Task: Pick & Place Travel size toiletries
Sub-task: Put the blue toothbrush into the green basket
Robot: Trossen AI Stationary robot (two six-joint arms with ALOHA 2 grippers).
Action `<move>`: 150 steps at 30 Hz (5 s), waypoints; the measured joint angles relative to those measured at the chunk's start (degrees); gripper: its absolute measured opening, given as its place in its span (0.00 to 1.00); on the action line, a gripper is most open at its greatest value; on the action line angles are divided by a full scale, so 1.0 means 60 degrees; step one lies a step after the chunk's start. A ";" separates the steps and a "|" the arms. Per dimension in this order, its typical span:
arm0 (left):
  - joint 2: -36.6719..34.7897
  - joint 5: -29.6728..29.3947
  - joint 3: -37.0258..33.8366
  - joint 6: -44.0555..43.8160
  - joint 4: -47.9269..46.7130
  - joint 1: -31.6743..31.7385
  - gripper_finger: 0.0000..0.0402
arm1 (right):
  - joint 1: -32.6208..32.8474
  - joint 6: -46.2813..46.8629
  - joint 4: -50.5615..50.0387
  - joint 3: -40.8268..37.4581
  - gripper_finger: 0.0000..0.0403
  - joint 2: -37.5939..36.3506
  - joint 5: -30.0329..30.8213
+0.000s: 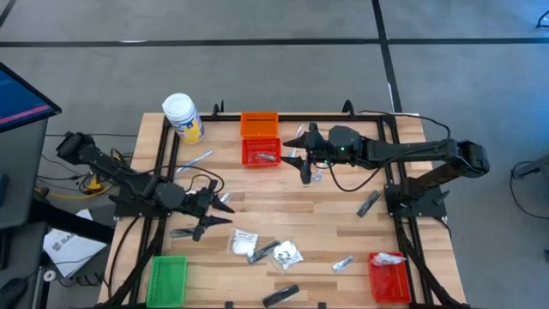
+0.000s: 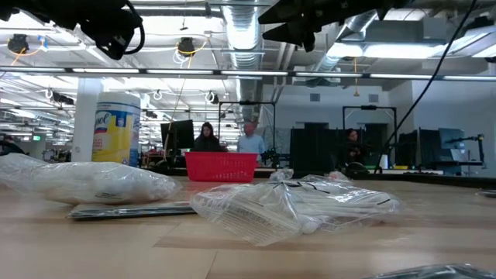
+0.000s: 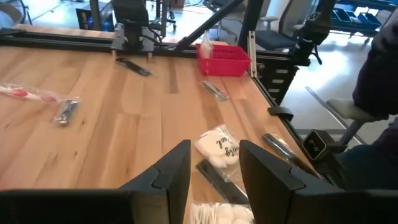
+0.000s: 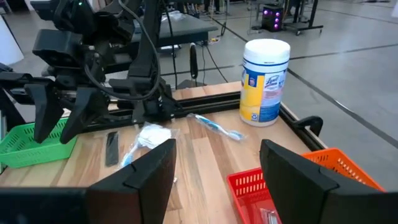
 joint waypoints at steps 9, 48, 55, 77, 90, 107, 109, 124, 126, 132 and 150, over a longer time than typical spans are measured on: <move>0.0182 -0.0048 0.0003 0.0652 0.0616 0.0356 0.33 | -0.0007 0.0322 -0.0244 0.0007 0.56 0.0000 -0.0005; 0.3836 0.0746 0.1977 -0.5076 -1.0033 -0.1914 0.33 | 0.0093 0.0244 -0.2210 0.0018 0.56 -0.1308 -0.1241; 0.3836 0.0726 0.1329 -0.3882 -0.9976 -0.1927 0.33 | 0.0098 0.0244 -0.2175 0.0018 0.56 -0.1308 -0.1237; 0.3836 -0.0352 0.1254 -0.3849 -0.9950 -0.1871 0.33 | 0.0098 0.0244 -0.2189 0.0018 0.56 -0.1304 -0.1230; 0.4205 0.0806 0.0950 -0.3858 -0.9747 -0.0689 0.33 | 0.0018 -0.0390 -0.2212 0.0018 0.56 -0.1297 -0.1215; 0.4110 0.0781 0.1317 -0.5781 -1.0114 0.0757 0.04 | -0.1056 -0.0749 -0.4063 0.1144 0.56 -0.1379 -0.1223; 0.3842 0.0848 0.1838 -0.6116 -1.0088 0.0798 0.02 | -0.1049 -0.0740 -0.4308 0.1142 0.56 -0.1317 -0.1224; 0.2162 -0.0239 0.4383 -0.7981 -1.0436 -0.0458 0.01 | -0.0747 -0.0663 -0.4499 0.1137 0.56 -0.1322 -0.1237; 0.2176 -0.0104 0.4490 -0.8691 -1.0417 -0.0948 0.01 | -0.0747 -0.0661 -0.4499 0.1138 0.56 -0.1315 -0.1233; 0.2556 -0.0060 0.4895 -1.1381 -1.0543 -0.2744 0.01 | -0.0754 -0.0659 -0.4512 0.1092 0.56 -0.1315 -0.1233; 0.5543 0.0087 0.6494 -1.8496 -1.1852 -0.6840 0.00 | -0.0761 -0.0659 -0.4458 0.0958 0.56 -0.1308 -0.1233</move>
